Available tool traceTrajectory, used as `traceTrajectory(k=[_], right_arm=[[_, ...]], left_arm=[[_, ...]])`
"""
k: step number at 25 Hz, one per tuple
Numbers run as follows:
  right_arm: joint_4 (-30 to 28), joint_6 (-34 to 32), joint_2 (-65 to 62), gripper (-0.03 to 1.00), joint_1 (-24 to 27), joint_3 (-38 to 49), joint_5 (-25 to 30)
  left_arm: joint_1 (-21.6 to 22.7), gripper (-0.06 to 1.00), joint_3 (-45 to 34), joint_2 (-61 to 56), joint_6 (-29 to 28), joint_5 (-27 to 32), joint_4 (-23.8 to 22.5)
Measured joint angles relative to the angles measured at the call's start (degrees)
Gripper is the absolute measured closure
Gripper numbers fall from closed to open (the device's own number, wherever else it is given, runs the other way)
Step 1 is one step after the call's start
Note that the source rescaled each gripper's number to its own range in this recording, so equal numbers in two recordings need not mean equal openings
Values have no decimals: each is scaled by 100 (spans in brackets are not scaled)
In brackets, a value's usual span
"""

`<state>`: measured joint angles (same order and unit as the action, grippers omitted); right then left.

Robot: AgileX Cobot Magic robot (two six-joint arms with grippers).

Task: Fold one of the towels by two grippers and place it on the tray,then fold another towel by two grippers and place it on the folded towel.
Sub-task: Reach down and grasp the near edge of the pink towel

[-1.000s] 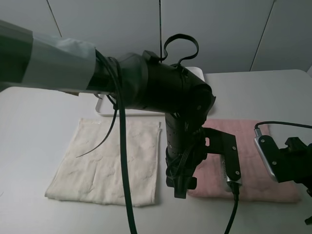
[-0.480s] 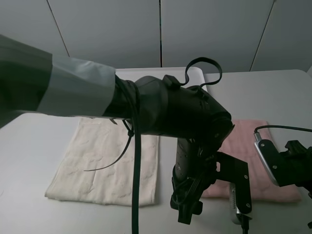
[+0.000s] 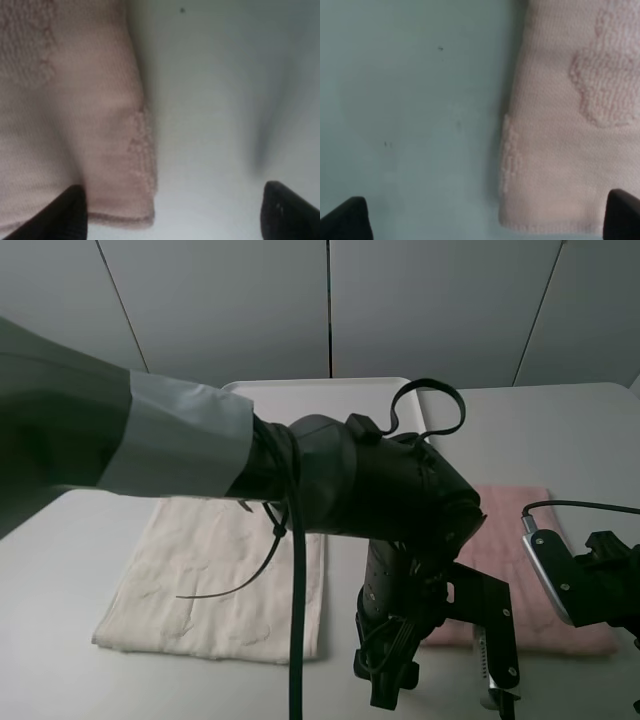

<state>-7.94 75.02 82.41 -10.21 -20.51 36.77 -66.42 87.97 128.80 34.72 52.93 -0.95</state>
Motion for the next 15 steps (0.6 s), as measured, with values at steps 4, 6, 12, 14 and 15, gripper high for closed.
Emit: traceTrajectory(k=[4,6,12,14,15], right_arm=[[0,0,0,-3,0,0,-73],[0,0,0,-3,0,31,-235],[0,0,334,-3,0,108,-377],[0,-69,421,-3,0,108,-516],[10,-107,467,-3,0,108,-560]], left_arm=[[-2,2,0,50,-113,21,-12],[-2,2,0,50,-128,21,-21],[-2,2,0,50,-141,21,-26],[-2,2,0,50,-141,21,-36],[-2,2,0,50,-141,21,-35]])
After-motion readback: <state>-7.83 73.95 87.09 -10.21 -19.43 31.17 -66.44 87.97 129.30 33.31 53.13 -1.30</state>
